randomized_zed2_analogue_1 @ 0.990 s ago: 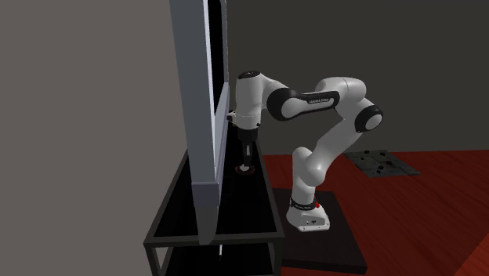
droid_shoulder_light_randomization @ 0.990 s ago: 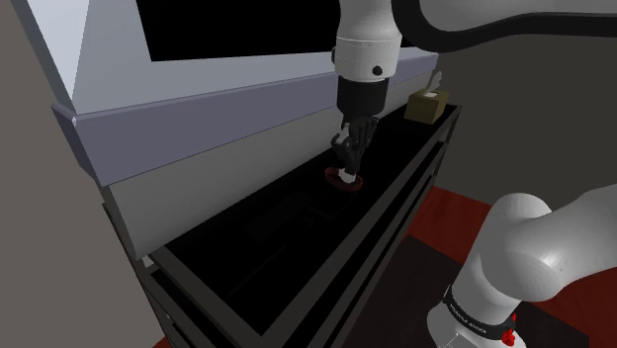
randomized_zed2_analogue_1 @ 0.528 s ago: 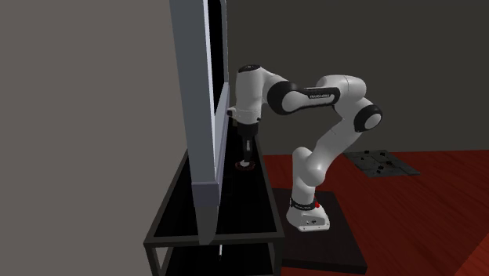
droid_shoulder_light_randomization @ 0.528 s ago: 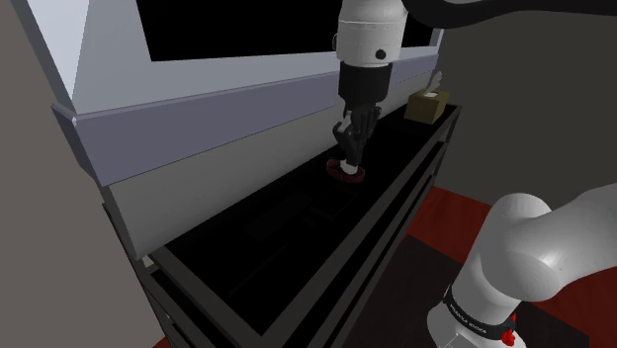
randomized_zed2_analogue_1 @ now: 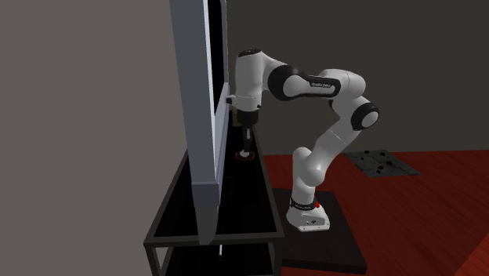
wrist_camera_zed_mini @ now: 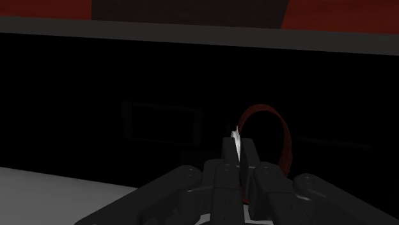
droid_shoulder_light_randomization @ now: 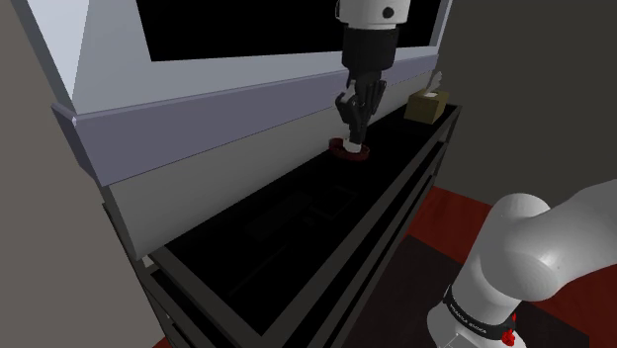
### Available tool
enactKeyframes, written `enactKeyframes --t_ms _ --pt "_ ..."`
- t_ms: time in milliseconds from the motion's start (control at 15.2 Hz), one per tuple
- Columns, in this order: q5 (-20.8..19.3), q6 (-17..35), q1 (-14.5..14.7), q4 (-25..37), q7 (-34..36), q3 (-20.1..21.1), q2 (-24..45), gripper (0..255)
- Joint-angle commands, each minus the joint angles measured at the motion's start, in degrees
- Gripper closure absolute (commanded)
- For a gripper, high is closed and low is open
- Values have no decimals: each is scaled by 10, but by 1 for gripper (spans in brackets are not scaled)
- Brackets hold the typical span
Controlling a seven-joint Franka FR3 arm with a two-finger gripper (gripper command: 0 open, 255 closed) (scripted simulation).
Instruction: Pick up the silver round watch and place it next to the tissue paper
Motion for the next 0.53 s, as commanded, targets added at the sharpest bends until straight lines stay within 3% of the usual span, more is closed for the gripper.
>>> enactKeyframes --t_ms 0,462 --pt "-2 -13 -2 20 0 -1 7 255" --pt "-9 -63 -8 97 1 -2 35 255"
